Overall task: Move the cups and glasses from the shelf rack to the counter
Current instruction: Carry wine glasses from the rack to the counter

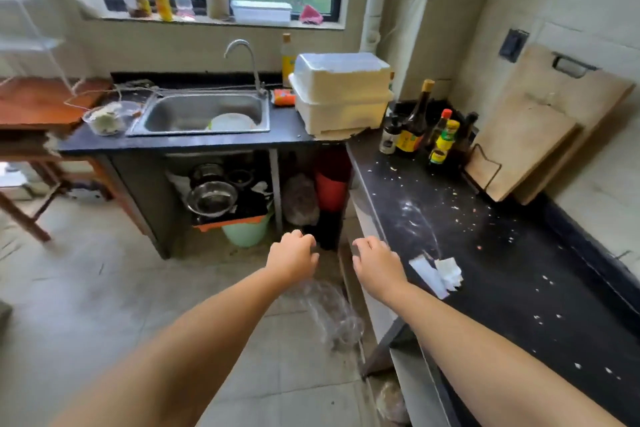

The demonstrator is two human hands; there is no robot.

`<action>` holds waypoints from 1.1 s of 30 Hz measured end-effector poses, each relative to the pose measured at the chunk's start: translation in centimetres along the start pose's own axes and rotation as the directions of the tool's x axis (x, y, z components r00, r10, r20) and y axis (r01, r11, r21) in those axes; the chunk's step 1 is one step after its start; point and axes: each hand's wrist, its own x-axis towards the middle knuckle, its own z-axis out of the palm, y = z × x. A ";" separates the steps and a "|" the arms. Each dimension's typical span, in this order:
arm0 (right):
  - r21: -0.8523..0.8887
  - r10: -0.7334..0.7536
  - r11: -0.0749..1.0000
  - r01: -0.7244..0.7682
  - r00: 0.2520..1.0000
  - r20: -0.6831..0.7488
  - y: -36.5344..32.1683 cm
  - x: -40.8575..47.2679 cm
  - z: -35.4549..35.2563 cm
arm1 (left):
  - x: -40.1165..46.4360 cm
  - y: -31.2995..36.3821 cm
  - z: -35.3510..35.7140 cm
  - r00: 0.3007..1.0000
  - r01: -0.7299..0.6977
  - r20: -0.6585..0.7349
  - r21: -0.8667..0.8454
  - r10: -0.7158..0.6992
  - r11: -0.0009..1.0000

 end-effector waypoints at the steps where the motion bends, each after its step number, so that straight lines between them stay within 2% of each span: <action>1: 0.011 -0.032 0.999 0.032 0.999 0.009 -2.0 0.7 0.3 | -0.5 -2.0 -0.5 0.999 0.032 -0.017 -0.005 -0.032 0.999; 6: 0.006 -0.170 0.985 0.170 0.985 0.041 -13.7 4.2 2.8 | -3.2 -13.1 -3.7 0.986 0.158 -0.055 0.003 -0.157 0.987; 11: 0.036 -0.247 0.969 0.245 0.966 0.072 -26.4 6.9 5.5 | -5.9 -24.8 -7.8 0.968 0.236 -0.096 0.015 -0.233 0.972; 16: 0.081 -0.376 0.925 0.371 0.925 0.053 -40.0 9.1 7.0 | -8.9 -36.4 -13.0 0.912 0.374 -0.162 -0.045 -0.376 0.926; 26: 0.088 -0.592 0.805 0.587 0.804 0.054 -56.9 13.4 7.3 | -11.3 -49.6 -20.0 0.822 0.513 -0.229 -0.098 -0.521 0.853; 33: 0.150 -0.636 0.765 0.627 0.772 0.016 -66.2 22.2 7.4 | -5.7 -58.2 -25.7 0.805 0.512 -0.288 -0.103 -0.519 0.853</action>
